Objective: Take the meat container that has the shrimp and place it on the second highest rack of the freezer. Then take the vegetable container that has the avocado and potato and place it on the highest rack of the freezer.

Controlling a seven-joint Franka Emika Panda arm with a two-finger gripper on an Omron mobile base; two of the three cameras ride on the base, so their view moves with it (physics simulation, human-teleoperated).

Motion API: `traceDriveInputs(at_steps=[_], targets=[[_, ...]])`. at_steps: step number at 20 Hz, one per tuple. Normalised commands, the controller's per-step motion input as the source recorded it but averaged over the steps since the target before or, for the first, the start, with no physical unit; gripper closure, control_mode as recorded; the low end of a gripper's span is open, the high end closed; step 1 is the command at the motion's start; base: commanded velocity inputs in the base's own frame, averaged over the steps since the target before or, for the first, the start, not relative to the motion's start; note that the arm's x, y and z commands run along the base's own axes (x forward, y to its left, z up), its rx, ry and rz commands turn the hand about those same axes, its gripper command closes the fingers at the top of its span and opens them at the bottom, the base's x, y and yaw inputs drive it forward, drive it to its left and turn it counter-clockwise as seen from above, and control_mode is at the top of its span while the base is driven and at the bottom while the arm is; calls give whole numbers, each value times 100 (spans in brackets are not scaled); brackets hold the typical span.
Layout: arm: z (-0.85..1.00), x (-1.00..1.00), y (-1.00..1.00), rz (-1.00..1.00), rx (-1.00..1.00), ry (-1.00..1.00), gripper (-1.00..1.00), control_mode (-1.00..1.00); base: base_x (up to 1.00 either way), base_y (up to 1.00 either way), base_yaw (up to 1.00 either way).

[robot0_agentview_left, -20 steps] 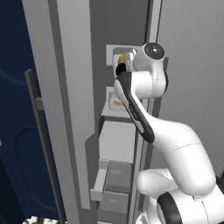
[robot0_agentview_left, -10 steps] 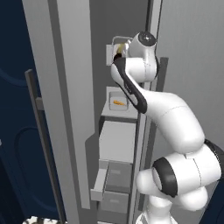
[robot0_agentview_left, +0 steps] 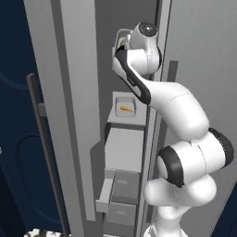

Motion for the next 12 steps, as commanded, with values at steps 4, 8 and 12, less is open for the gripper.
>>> traceDriveInputs(at_steps=[4,8,12], targets=[[0,43,-7,0,0,-1,100,-100,0,0,0],[-10,57,-1,0,0,1,100,-100,0,0,0],[-16,48,-1,0,0,6,100,-100,0,0,0]])
